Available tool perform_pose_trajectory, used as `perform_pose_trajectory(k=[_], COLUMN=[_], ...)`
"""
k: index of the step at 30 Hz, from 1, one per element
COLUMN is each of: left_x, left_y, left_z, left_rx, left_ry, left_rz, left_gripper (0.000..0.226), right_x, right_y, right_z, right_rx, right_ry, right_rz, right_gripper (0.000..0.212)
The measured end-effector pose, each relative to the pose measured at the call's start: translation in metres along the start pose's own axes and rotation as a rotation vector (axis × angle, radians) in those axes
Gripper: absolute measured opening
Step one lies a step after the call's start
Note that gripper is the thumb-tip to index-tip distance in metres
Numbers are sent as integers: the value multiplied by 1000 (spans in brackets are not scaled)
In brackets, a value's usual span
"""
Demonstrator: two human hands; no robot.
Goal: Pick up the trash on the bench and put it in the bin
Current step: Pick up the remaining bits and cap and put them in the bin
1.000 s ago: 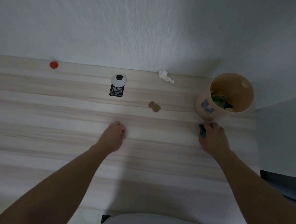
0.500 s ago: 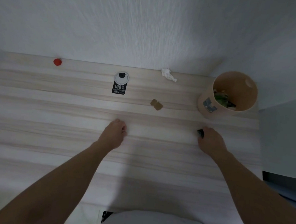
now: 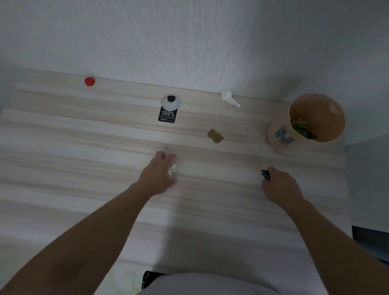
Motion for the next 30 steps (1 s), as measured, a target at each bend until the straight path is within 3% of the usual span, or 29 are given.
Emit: perform_pose_trajectory(k=[9, 17, 30], left_x=[11, 11, -4], left_y=[3, 4, -13], left_z=[1, 1, -23], left_rx=[-54, -24, -118], left_ry=[46, 31, 147], left_rz=[67, 98, 30], left_gripper=[12, 6, 16], right_x=[-8, -9, -8], right_y=[1, -2, -10], right_z=[9, 6, 8], right_rx=[-16, -20, -10], right_ry=[-10, -8, -8], right_rz=[13, 33, 42], right_gripper=[9, 10, 11])
Point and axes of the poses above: each hand's wrist, its own x-axis towards the middle knuckle, its own z-axis out of the palm, y = z × x, the point moved 7 cm from there along x, towards the middle knuckle, and after that the axes turned 6 degrees about z, right-handed, at the moved point
